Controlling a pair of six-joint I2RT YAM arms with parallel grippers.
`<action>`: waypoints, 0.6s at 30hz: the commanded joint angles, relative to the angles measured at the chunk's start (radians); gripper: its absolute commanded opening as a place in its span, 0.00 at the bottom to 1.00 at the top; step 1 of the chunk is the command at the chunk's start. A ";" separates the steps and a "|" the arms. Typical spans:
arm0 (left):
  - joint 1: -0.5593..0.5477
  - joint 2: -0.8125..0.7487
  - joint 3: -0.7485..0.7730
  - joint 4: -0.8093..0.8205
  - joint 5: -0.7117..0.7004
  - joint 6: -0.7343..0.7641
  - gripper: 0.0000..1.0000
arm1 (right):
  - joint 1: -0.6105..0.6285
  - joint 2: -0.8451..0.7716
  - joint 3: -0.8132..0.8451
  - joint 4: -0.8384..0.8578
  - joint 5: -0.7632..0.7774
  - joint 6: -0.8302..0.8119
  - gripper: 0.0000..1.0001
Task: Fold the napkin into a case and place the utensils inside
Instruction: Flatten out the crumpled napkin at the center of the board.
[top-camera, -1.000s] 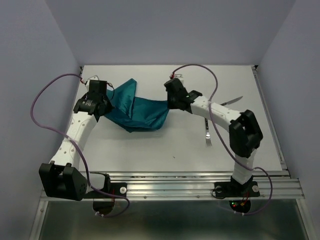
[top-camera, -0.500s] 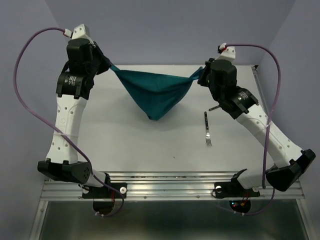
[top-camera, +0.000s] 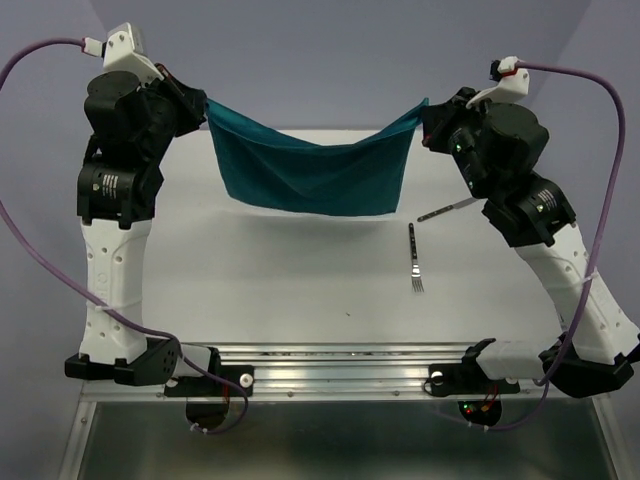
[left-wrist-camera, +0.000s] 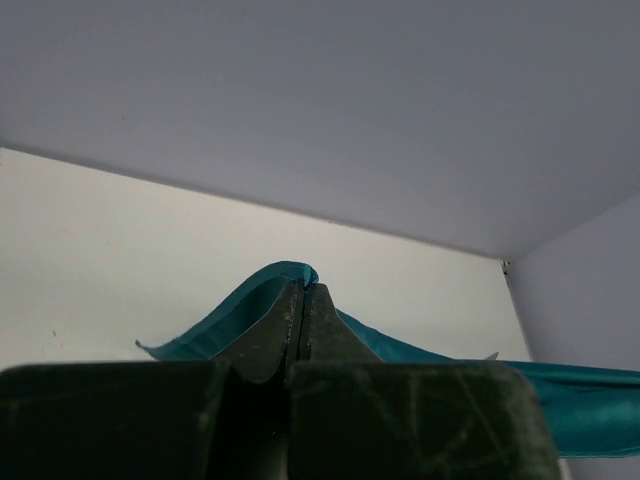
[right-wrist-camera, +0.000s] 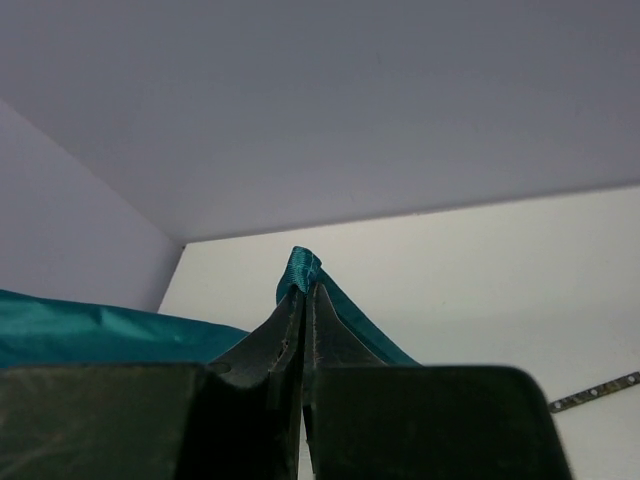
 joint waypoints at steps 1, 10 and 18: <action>0.003 -0.077 0.029 0.071 0.024 0.011 0.00 | 0.000 -0.029 0.096 0.003 -0.089 -0.006 0.01; 0.003 -0.183 0.057 0.070 -0.012 0.017 0.00 | 0.000 -0.079 0.224 -0.018 -0.239 -0.008 0.01; 0.003 -0.327 0.026 0.088 -0.060 0.000 0.00 | 0.000 -0.184 0.204 -0.028 -0.314 0.044 0.01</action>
